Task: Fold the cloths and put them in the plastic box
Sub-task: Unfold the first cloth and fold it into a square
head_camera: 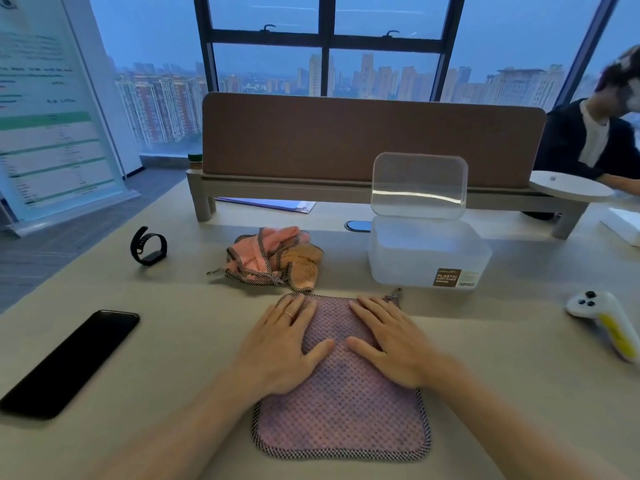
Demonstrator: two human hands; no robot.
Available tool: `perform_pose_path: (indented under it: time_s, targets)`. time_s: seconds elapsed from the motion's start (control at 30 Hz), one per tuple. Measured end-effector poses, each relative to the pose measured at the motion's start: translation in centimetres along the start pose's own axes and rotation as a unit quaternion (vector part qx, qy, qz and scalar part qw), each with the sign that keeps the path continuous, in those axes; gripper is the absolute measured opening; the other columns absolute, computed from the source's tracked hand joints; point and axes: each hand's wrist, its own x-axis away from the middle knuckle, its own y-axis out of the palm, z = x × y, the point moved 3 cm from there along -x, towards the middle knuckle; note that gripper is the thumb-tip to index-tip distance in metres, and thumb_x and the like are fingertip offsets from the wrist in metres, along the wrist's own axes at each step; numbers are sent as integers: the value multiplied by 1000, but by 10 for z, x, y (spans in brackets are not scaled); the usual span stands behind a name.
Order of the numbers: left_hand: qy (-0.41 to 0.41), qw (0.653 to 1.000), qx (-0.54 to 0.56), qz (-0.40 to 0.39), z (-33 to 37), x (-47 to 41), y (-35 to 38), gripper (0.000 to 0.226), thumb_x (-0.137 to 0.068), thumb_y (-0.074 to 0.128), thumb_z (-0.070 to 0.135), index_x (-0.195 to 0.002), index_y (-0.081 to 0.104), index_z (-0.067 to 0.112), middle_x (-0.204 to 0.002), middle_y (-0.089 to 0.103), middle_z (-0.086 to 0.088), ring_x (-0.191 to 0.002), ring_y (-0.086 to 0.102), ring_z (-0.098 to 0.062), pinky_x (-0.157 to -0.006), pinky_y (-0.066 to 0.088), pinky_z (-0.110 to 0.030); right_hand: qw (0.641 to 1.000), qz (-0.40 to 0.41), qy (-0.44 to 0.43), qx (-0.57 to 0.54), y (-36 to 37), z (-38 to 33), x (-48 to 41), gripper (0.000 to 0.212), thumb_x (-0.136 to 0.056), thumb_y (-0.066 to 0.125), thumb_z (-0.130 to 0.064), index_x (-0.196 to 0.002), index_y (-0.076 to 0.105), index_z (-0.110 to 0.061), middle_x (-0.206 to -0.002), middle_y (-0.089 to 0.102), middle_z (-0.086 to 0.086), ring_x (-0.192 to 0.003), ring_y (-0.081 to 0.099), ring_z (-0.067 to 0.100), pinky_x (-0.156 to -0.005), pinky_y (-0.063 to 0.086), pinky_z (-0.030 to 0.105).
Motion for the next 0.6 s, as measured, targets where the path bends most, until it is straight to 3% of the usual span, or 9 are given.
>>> perform_pose_path:
  time_s: [0.1,0.17,0.23,0.3,0.37,0.43,0.5,0.6]
  targets:
    - [-2,998,52,17,1,4,-9,88,-91,23,80,-163,3,33,-172,-4,5,-158,-9,-14,-126,-6,-35,997,61,-25,-41,-8,-3,5,83,-90,16,-77,-161,11,-35,-170,5,-13,-155,-2,4,-129,4,37]
    - [47,989,119,74,0,15,-27,82,-91,36,76,-161,18,37,-169,13,14,-156,9,-8,-126,7,-32,986,132,-50,-92,-18,-8,23,70,-97,28,-70,-158,21,-37,-167,15,-18,-153,9,0,-126,12,30]
    - [117,974,168,97,-3,38,-51,61,-89,55,69,-142,48,40,-147,42,26,-135,37,8,-114,28,-18,974,174,-96,-114,-27,-14,57,54,-99,42,-64,-146,42,-37,-154,36,-21,-143,32,-3,-119,27,21]
    - [176,965,190,40,-7,65,-65,32,-84,73,55,-107,65,36,-110,62,25,-105,56,6,-89,41,-8,967,173,-147,-117,-31,-14,92,33,-95,57,-58,-122,56,-39,-130,50,-24,-123,50,-3,-104,42,17]
    - [196,961,188,-51,-11,86,-68,25,-78,82,47,-89,66,31,-88,64,15,-86,60,-4,-77,47,-17,968,137,-182,-107,-32,-11,116,26,-88,70,-53,-103,58,-36,-108,54,-24,-101,56,-1,-88,50,24]
    - [206,959,168,-96,-13,96,-63,28,-73,84,46,-88,67,31,-88,65,16,-86,61,-3,-79,50,-22,974,95,-189,-83,-30,-7,124,28,-83,76,-51,-93,57,-34,-98,54,-21,-91,56,2,-81,52,28]
    - [219,956,174,-90,-10,98,-58,21,-74,83,39,-87,69,31,-88,65,16,-84,61,-3,-78,50,-21,979,64,-179,-67,-24,-8,123,24,-82,75,-48,-92,57,-34,-96,54,-21,-90,55,3,-81,51,29]
    - [242,961,119,-59,-4,98,-53,6,-89,70,25,-87,65,30,-86,61,16,-78,55,2,-70,40,-11,979,79,-186,-42,-16,-9,121,11,-87,67,-31,-92,58,-33,-95,56,-20,-87,52,0,-79,49,24]
